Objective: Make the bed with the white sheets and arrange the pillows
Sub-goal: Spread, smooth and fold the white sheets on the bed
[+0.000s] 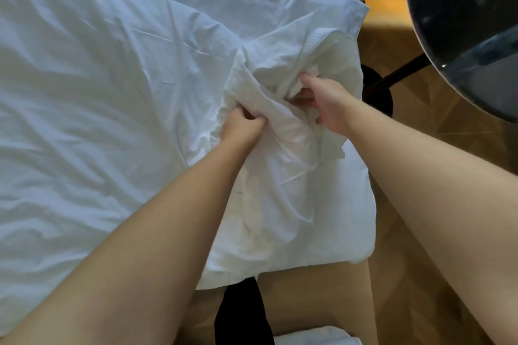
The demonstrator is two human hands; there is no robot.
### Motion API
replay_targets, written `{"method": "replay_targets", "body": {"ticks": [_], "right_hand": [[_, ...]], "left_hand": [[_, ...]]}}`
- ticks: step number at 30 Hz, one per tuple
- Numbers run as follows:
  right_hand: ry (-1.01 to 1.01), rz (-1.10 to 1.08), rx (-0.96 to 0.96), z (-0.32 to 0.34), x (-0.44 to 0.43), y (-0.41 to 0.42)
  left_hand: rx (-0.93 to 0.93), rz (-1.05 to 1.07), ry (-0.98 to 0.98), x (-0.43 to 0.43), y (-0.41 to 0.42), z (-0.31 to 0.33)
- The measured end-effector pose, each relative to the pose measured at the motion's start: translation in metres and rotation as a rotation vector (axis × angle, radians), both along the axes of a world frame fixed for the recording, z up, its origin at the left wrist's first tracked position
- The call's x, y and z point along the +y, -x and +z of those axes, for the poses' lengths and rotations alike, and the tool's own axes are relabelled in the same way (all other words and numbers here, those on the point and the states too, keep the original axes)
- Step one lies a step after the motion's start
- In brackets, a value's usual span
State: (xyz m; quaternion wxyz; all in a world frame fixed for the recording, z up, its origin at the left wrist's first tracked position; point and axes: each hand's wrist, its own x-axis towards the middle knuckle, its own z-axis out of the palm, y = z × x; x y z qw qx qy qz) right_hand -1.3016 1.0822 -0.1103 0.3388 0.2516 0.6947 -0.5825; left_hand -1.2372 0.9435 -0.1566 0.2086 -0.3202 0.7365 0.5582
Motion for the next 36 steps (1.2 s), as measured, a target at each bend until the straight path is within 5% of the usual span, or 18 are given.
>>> {"method": "replay_targets", "body": {"ticks": [2,8,16,19,21,24,27,31,36], "right_hand": [[0.056,-0.016,-0.030,-0.004,-0.005,-0.011],[0.011,-0.079,0.062,-0.012,-0.005,-0.021],[0.283,0.086,-0.276,0.004,0.015,-0.099],[0.116,0.137,-0.302,0.040,0.042,-0.109],[-0.200,0.214,-0.380,0.065,0.080,-0.109],[-0.777,0.508,-0.565,0.098,0.135,-0.119],[-0.836,0.587,-0.722,0.104,0.140,-0.128],[-1.044,0.602,-0.215,0.050,0.113,-0.101],[-0.966,0.711,0.202,-0.016,0.062,-0.037]], "left_hand": [[0.011,0.031,-0.180,0.002,-0.003,0.002],[-0.041,0.364,-0.032,-0.028,-0.012,-0.006],[-0.256,-0.032,-0.535,-0.040,-0.032,0.055],[-0.236,-0.089,-0.636,-0.016,-0.038,0.075],[-0.291,-0.364,-0.687,0.007,-0.047,0.089],[-0.379,-0.775,-0.471,0.038,-0.066,0.098],[-0.257,-1.021,-0.090,0.044,-0.080,0.078],[-0.183,-0.991,0.252,-0.001,-0.076,0.049],[-0.002,-0.984,0.620,-0.066,-0.019,0.014]]}}
